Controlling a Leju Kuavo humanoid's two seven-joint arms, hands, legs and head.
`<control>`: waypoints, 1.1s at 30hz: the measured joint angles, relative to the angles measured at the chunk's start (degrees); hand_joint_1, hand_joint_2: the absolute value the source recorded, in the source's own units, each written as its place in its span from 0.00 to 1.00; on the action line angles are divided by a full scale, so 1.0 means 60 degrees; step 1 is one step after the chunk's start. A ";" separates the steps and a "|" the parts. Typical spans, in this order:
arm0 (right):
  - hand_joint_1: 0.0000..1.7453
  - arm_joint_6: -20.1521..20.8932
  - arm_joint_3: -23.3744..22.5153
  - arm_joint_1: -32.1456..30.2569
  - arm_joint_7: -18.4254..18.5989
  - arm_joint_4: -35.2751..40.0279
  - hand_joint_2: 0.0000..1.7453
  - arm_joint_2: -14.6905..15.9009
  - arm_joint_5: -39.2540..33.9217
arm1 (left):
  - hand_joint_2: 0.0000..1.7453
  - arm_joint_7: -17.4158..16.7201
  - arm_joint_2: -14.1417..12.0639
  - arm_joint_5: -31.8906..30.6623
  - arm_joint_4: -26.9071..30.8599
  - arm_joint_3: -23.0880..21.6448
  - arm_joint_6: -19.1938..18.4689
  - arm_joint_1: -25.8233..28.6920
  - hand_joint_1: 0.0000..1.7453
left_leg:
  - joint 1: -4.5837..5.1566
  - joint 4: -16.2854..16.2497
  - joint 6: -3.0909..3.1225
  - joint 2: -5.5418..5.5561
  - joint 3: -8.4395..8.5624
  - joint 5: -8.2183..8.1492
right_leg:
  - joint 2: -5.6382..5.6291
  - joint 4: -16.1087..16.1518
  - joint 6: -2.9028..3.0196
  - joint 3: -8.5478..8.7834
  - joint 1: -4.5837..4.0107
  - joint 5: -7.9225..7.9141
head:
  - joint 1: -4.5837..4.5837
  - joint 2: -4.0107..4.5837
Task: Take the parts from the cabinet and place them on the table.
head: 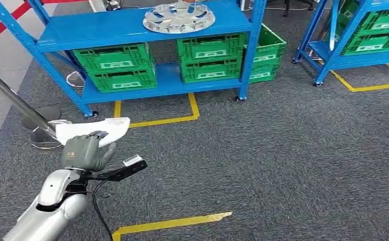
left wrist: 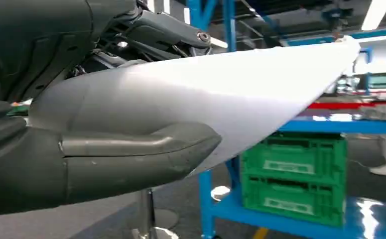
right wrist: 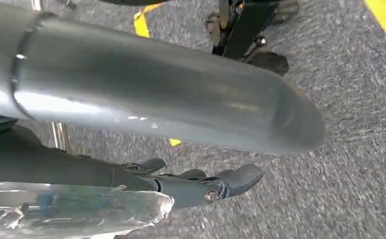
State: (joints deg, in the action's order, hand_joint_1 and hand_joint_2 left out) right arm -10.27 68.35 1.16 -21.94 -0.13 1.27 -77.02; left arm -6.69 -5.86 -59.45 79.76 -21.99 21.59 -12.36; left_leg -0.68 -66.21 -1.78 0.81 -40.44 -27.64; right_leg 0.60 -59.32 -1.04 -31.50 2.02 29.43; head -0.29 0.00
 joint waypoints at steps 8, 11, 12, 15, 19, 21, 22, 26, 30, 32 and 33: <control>0.00 -0.0029 0.0066 0.0079 0.0025 0.0000 0.00 -0.0004 0.0000 | 1.00 0.0000 0.0011 -0.0007 0.0011 -0.0007 -0.0004 -0.0084 1.00 | 0.0330 0.1022 0.0523 -0.0926 0.0835 0.0437 | 0.0739 0.0009 0.0020 0.0105 -0.0240 0.0141 | 0.0018 0.0000; 0.00 -0.0029 0.0073 0.0101 0.0047 0.0000 0.00 -0.0004 0.0000 | 1.00 0.0000 0.0011 -0.0040 0.0018 -0.0015 -0.0004 -0.0150 1.00 | 0.0367 0.1175 0.0529 -0.0639 0.0796 0.0427 | 0.1064 0.0083 -0.0086 0.0130 -0.0254 0.0153 | 0.0000 0.0000; 0.00 -0.0025 0.0077 0.0148 0.0058 0.0000 0.00 0.0000 0.0000 | 1.00 0.0000 0.0000 -0.0055 0.0018 -0.0015 -0.0011 -0.0140 1.00 | 0.0352 0.1290 0.0567 -0.0511 0.0833 0.0456 | 0.1176 0.0119 -0.0160 0.0216 -0.0272 0.0177 | -0.0004 0.0000; 0.00 0.0007 0.0099 0.0164 0.0215 0.0004 0.00 -0.0007 0.0066 | 1.00 0.0000 0.0015 -0.0098 0.0044 -0.0015 -0.0033 -0.0192 1.00 | 0.0227 0.1438 0.0681 -0.0210 0.0940 0.0542 | 0.0044 -0.0906 -0.0223 -0.0281 -0.0186 0.0819 | 0.0044 0.0000; 0.00 0.0000 0.0139 0.0099 0.0321 0.0000 0.00 -0.0007 0.0117 | 1.00 0.0000 0.0047 -0.0160 0.0044 -0.0033 -0.0095 -0.0069 1.00 | 0.0241 0.1422 0.0709 0.0306 0.0954 0.0526 | -0.0096 -0.2825 -0.0282 -0.1455 -0.0215 0.1263 | 0.0062 0.0000; 0.00 0.0000 0.0146 0.0113 0.0317 0.0000 0.00 -0.0007 0.0117 | 1.00 0.0000 0.0047 -0.0168 0.0044 -0.0036 -0.0095 -0.0056 1.00 | 0.0237 0.1395 0.0690 0.0607 0.0990 0.0514 | -0.0163 -0.1399 -0.0265 -0.0914 -0.0194 0.0228 | 0.0069 0.0000; 0.00 0.0000 0.0146 0.0118 0.0317 0.0000 0.00 -0.0007 0.0117 | 1.00 0.0000 0.0051 -0.0168 0.0044 -0.0036 -0.0095 -0.0061 1.00 | 0.0235 0.1362 0.0654 0.0723 0.0996 0.0490 | -0.0435 -0.0538 -0.0248 -0.0543 -0.0157 -0.0223 | 0.0073 0.0000; 0.00 -0.0018 0.0157 0.0113 0.0335 0.0000 0.00 -0.0007 0.0113 | 1.00 -0.0004 0.0047 -0.0182 0.0044 -0.0036 -0.0113 -0.0035 1.00 | 0.0194 0.1282 0.0434 0.1158 0.0810 0.0548 | -0.0702 0.0030 -0.0114 -0.0213 -0.0149 -0.0156 | 0.0069 0.0000; 0.00 -0.0062 0.0241 0.0130 0.0375 0.0007 0.00 -0.0036 0.0117 | 1.00 -0.0040 -0.0004 -0.0252 0.0106 -0.0026 -0.0117 0.0049 1.00 | 0.0235 0.0554 0.0208 0.0337 0.0476 0.0036 | -0.0231 0.0208 0.0102 -0.0032 -0.0055 -0.0198 | -0.0099 0.0000; 0.00 -0.0102 0.0303 0.0097 0.0419 0.0007 0.00 -0.0036 0.0117 | 1.00 -0.0084 0.0000 -0.0317 0.0179 -0.0036 -0.0135 0.0108 1.00 | 0.0116 -0.0871 0.0087 0.0022 -0.0258 -0.0558 | 0.0042 0.0208 0.0142 -0.0001 -0.0065 -0.0153 | -0.0084 0.0000; 0.00 -0.0134 0.0335 0.0091 0.0451 0.0007 0.00 -0.0036 0.0116 | 1.00 -0.0116 -0.0011 -0.0364 0.0208 -0.0036 -0.0138 0.0168 1.00 | 0.0064 -0.1399 0.0040 -0.0028 -0.0554 -0.0694 | 0.0168 0.0206 0.0138 0.0003 -0.0058 -0.0131 | -0.0087 0.0000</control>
State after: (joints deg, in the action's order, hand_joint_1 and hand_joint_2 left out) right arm -11.08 70.35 1.71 -19.24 -0.09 1.05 -76.33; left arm -7.39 -5.92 -61.63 81.00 -22.21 20.76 -11.35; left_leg -0.30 -74.61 -1.53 0.64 -43.76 -31.80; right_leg 1.61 -58.08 -0.21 -31.48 1.66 28.64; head -0.81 0.00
